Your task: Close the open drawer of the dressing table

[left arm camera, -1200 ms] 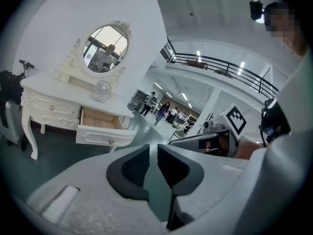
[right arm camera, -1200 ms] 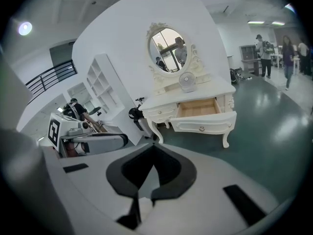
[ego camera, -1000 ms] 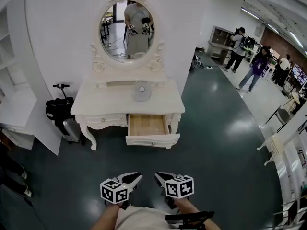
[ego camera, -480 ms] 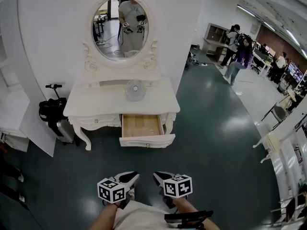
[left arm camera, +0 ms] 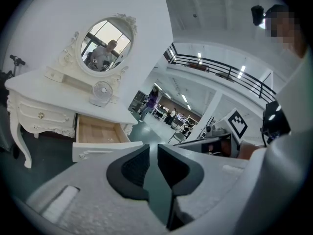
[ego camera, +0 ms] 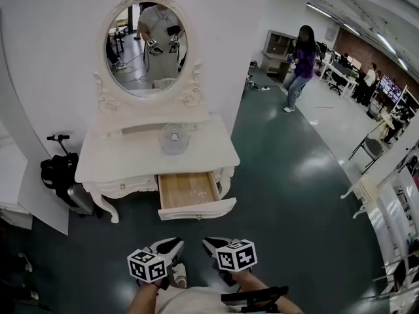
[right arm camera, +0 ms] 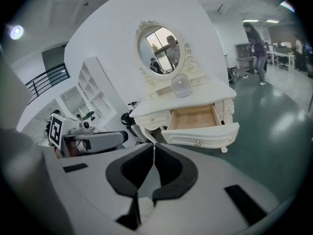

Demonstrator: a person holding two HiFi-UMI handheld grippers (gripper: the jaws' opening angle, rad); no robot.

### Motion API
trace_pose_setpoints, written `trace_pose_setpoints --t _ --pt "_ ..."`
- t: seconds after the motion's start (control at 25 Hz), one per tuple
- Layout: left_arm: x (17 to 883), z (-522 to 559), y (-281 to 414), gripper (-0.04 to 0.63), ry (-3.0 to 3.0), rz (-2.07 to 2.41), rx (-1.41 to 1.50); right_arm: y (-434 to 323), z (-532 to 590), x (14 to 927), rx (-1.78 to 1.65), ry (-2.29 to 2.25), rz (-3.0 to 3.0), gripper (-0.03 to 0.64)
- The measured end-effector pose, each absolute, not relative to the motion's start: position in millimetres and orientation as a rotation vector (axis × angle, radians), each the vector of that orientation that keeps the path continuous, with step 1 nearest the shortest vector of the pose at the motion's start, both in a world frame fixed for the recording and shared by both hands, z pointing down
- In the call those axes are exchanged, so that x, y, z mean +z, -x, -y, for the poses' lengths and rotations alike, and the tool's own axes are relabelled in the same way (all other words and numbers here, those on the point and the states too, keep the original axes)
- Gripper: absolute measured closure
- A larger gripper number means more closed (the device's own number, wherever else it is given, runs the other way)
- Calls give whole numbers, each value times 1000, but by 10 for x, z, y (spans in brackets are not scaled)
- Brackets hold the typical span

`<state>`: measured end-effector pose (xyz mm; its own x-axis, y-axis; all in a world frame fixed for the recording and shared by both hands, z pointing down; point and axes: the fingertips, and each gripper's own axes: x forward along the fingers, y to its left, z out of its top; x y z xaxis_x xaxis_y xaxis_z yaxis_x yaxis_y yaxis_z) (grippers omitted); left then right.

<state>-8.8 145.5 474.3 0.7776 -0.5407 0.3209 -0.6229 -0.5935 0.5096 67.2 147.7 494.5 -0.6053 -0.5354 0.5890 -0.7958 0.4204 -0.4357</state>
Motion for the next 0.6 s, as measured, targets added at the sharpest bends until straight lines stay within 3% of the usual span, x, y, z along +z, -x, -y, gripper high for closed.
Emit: trace_pose_setpoints --t 0.6 --pt "4646 -351 675 543 -2393 841 158 -194 -402 4814 964 -1211 2328 600"
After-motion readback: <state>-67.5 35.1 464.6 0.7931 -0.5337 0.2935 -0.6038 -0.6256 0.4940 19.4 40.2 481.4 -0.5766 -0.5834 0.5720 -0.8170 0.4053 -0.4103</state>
